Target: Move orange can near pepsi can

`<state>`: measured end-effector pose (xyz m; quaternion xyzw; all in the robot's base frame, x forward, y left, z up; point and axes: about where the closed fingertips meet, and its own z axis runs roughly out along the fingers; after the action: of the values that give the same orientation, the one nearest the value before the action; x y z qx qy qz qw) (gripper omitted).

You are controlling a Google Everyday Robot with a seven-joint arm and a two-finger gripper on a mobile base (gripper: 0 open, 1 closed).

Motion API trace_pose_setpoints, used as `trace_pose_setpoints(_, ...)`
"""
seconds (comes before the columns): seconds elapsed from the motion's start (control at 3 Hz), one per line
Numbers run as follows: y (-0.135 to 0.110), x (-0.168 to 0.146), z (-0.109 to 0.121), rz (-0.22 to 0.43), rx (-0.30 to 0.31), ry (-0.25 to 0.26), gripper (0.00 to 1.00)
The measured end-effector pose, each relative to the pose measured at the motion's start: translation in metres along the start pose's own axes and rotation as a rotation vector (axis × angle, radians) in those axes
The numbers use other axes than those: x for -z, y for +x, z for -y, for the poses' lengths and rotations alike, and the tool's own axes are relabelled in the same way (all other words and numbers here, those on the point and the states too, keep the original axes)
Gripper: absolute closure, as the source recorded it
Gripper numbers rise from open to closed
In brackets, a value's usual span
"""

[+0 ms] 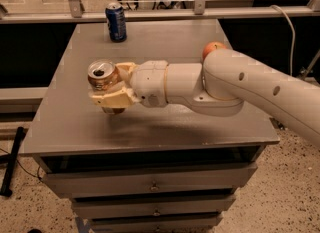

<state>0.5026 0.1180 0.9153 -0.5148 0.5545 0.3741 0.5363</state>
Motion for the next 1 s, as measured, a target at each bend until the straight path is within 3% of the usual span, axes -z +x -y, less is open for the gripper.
trace_pose_setpoints(0.33, 0.0, 0.0, 0.0, 0.0, 0.0, 0.0, 1.0)
trace_pose_setpoints(0.67, 0.003, -0.003, 0.025, 0.032, 0.021, 0.029, 1.0)
trace_pose_setpoints(1.0, 0.014, -0.005, 0.081, 0.061, 0.057, 0.073, 1.0)
